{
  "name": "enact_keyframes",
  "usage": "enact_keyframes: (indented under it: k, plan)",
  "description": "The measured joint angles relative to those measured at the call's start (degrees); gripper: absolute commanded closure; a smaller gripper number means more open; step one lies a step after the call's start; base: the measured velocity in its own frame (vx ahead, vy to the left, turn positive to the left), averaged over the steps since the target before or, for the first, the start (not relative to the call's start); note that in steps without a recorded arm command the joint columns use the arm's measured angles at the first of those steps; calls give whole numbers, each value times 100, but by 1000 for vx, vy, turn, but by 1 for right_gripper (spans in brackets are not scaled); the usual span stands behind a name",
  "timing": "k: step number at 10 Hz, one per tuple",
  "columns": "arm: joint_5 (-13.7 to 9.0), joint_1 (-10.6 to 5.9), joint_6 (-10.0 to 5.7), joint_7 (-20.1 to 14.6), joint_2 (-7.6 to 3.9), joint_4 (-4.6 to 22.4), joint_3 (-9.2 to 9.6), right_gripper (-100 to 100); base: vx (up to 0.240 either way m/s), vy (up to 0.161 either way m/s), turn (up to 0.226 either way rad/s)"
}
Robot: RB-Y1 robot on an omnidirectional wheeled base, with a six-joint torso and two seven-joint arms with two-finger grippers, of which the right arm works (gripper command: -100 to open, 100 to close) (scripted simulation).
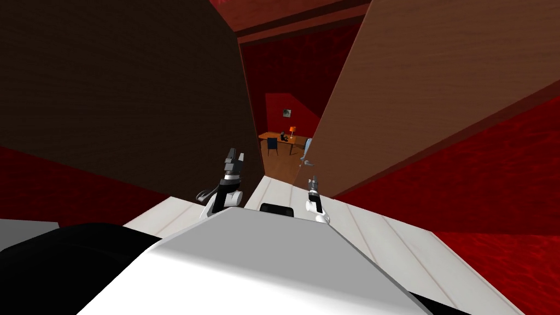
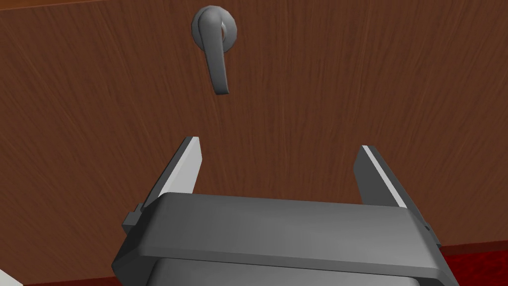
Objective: Pull the door open
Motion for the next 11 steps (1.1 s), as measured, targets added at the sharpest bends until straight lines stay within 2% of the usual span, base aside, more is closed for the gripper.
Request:
enact_keyframes:
  k: [6, 8, 11]
  plan:
    - [-127, -356, -219, 93, -78, 895, 7, -100, 85, -32, 41]
    - [-164, -413, -259, 127, -100, 1083, 9, -100, 70, -27, 30]
    - [-218, -584, -389, 166, -121, 1518, 14, -100, 83, -34, 41]
